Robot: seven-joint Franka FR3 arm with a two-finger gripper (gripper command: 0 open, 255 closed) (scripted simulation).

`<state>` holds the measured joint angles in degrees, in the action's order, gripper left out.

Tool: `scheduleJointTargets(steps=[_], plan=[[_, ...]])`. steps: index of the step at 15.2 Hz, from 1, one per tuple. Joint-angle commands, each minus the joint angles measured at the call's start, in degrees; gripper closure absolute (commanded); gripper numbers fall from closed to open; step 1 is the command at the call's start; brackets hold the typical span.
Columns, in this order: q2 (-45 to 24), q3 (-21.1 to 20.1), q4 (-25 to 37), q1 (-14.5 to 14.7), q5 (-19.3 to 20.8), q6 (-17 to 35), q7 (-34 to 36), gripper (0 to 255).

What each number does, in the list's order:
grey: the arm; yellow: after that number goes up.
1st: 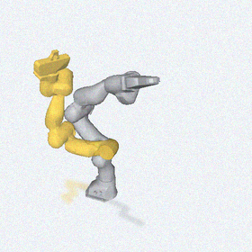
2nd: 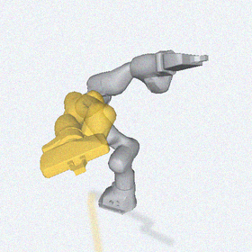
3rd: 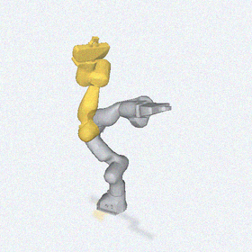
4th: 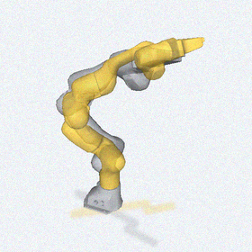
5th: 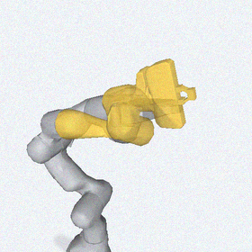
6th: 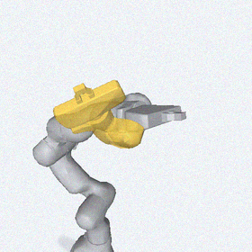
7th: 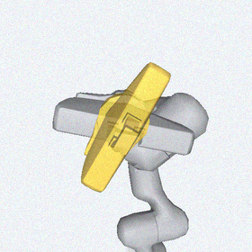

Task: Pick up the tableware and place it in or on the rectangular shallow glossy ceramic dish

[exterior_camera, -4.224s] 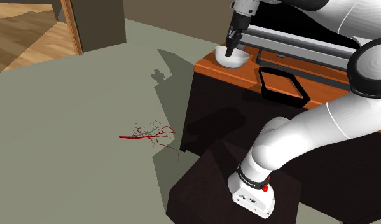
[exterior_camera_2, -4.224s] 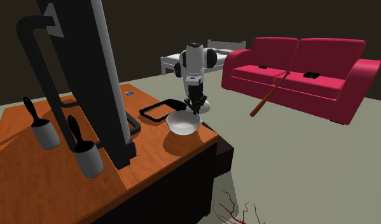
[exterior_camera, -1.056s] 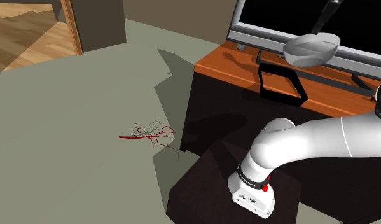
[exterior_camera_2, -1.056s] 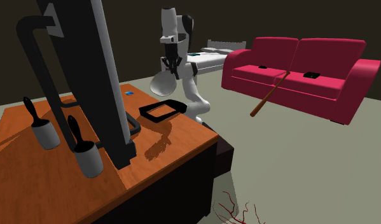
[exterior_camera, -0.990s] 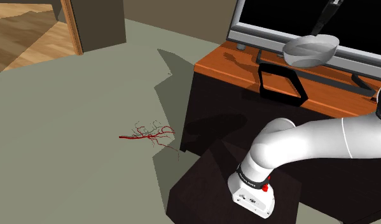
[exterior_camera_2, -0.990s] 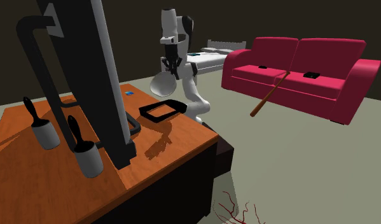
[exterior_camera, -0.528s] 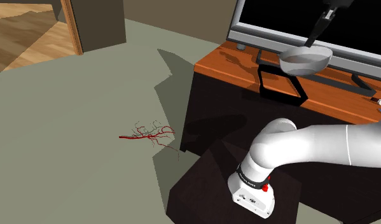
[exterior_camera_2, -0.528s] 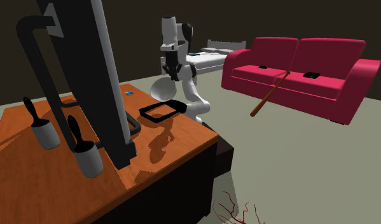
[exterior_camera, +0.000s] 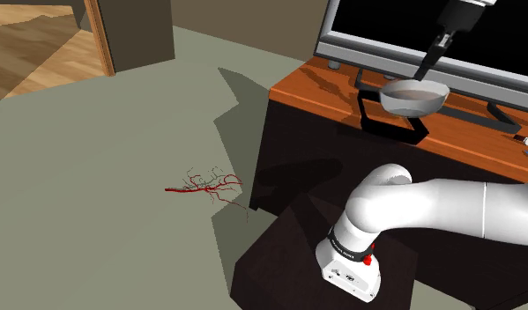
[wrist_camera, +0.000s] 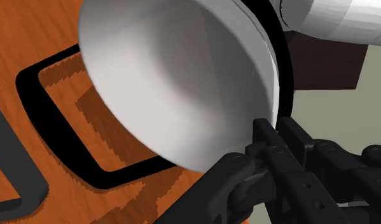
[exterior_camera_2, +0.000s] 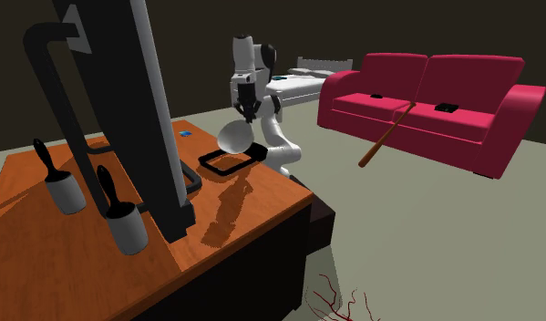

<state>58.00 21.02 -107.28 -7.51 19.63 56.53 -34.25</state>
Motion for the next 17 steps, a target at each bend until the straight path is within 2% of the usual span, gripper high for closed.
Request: scheduleJointTargets(steps=[1, 5, 13, 14, 17], plan=[[1.40, 0.16, -2.55, -0.27, 0.25, 1.12, 0.29, 255], [3.99, 0.45, -7.54, -1.44, 0.57, 3.46, 0.29, 255], [3.24, 0.12, -7.70, -3.74, -0.23, 4.13, -1.40, 255], [3.30, 0.38, -7.90, -3.70, -0.01, 4.34, -1.55, 0], [3.57, 0.37, -8.26, -3.78, 0.01, 4.42, -1.51, 0]])
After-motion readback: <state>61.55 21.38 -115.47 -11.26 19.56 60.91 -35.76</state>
